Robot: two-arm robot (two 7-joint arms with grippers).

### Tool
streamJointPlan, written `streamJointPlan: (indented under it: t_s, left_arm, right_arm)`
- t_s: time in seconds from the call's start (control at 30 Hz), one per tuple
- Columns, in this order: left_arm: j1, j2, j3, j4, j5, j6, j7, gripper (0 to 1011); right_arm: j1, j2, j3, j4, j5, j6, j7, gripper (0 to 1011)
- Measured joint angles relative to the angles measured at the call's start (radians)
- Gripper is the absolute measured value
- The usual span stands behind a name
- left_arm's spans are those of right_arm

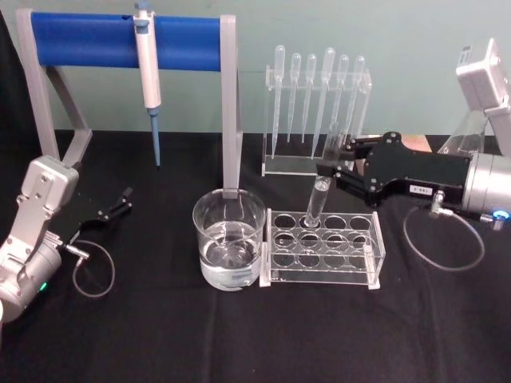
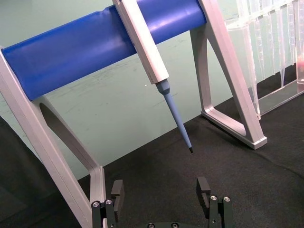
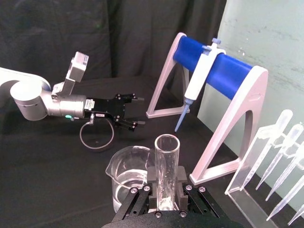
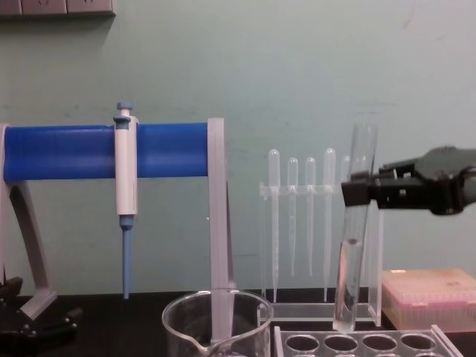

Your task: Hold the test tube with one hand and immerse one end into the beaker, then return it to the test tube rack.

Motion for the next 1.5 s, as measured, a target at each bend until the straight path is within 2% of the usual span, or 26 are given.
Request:
streamJointPlan:
  t_s: [0.27,0.47,1.5]
  left_arm:
    - [0.0,0.0,0.0,0.0,0.0,0.0,0.0,1000]
    - [0.0,0.0,0.0,0.0,0.0,0.0,0.0,1000]
    - [0.0,0.0,0.0,0.0,0.0,0.0,0.0,1000]
  right_arm:
    - [0.031,0.014,-0.008,-0.014,0.026,0.026,-0.005,241]
    - [0.033,0.023,-0.013,-0.018,0.045,0.028,-0.009,239]
    - [0.034,0.021,-0.011,-0.018,0.04,0.029,-0.011,241]
